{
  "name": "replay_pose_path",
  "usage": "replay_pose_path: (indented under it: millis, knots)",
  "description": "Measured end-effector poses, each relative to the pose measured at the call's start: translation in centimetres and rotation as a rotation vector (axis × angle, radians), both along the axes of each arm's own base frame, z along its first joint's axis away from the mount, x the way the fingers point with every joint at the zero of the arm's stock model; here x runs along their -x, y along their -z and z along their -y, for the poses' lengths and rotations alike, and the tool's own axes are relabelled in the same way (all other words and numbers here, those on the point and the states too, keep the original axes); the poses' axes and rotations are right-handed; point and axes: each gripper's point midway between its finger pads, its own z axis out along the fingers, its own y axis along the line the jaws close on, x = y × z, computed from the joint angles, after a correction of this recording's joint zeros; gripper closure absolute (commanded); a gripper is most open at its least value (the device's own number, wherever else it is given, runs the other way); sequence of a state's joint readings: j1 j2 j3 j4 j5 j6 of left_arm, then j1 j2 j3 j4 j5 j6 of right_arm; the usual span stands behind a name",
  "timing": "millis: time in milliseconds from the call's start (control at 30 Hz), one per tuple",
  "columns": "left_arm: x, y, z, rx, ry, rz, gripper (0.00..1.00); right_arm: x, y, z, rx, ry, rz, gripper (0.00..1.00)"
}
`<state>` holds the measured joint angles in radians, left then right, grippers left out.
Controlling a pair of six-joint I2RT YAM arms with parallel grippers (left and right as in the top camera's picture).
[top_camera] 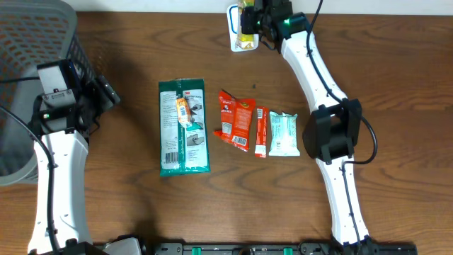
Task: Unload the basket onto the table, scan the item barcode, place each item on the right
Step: 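Hold the carton top in front of the scanner window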
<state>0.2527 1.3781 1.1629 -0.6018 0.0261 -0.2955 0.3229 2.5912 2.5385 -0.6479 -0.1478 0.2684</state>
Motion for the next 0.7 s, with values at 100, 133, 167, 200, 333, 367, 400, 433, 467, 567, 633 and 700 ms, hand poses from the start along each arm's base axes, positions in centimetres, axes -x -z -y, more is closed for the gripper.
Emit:
replay_pose_path:
  millis: [100,133,167,200,333,367,400,433,467,567,633,700]
  knots:
    - [0.0,0.0,0.0,0.0,0.0,0.0,0.12,-0.2,0.1,0.4,0.018,0.021,0.006,0.81]
    - [0.0,0.0,0.0,0.0,0.0,0.0,0.12,-0.2,0.1,0.5,0.023,0.027,0.008,0.81]
    - [0.0,0.0,0.0,0.0,0.0,0.0,0.12,-0.3,0.1,0.6,0.027,0.032,0.009,0.81]
    - [0.0,0.0,0.0,0.0,0.0,0.0,0.12,-0.3,0.1,0.7,0.031,0.036,0.009,0.8]
    - [0.0,0.0,0.0,0.0,0.0,0.0,0.12,-0.2,0.4,1.0,0.045,0.047,0.0,0.8]
    - [0.0,0.0,0.0,0.0,0.0,0.0,0.12,-0.1,0.5,1.1,0.049,0.049,-0.006,0.8]
    - [0.0,0.0,0.0,0.0,0.0,0.0,0.12,-0.1,0.6,1.1,0.051,0.049,-0.01,0.8]
    - [0.0,0.0,0.0,0.0,0.0,0.0,0.12,0.0,0.7,1.2,0.054,0.05,-0.014,0.8]
    - [0.0,0.0,0.0,0.0,0.0,0.0,0.12,0.1,0.8,1.2,0.057,0.051,-0.018,0.8]
    - [0.0,0.0,0.0,0.0,0.0,0.0,0.12,0.2,0.9,1.3,0.062,0.052,-0.025,0.8]
    - [0.0,0.0,0.0,0.0,0.0,0.0,0.12,0.2,1.0,1.2,0.065,0.048,-0.024,0.8]
    - [0.0,0.0,0.0,0.0,0.0,0.0,0.12,0.3,1.0,1.0,0.069,0.044,-0.024,0.8]
